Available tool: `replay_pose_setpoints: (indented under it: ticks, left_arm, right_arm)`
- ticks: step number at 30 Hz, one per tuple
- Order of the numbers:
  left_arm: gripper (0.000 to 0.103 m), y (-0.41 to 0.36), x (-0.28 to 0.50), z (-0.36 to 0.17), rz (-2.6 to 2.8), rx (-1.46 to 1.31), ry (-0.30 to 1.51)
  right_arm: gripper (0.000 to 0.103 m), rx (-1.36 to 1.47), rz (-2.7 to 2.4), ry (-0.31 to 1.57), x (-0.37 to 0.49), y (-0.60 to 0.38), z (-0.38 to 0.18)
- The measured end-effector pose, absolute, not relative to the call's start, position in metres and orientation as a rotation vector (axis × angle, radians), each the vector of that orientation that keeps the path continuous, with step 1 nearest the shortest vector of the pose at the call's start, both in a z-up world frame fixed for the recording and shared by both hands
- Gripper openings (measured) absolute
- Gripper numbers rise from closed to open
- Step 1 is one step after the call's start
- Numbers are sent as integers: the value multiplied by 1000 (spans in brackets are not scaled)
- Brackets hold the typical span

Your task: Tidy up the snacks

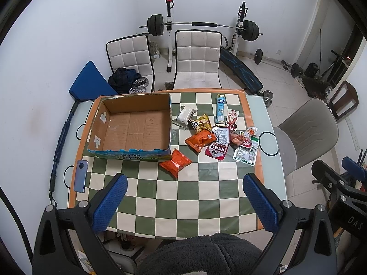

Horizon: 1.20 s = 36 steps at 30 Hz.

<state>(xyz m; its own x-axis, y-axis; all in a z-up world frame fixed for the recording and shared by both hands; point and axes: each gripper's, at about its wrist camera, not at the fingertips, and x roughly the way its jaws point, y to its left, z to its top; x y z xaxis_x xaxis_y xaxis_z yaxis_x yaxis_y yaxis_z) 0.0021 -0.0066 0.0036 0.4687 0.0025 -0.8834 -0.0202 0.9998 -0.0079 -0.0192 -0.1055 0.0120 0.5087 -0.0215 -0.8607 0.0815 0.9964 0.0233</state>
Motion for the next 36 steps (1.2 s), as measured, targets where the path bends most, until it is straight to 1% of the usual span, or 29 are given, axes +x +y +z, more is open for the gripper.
replay_pose_setpoints:
  ticks: [36]
  left_arm:
    - [103,-10,6,12,12,-18,1078]
  right_arm:
    - [103,68,-58,1034,-18,-102,11]
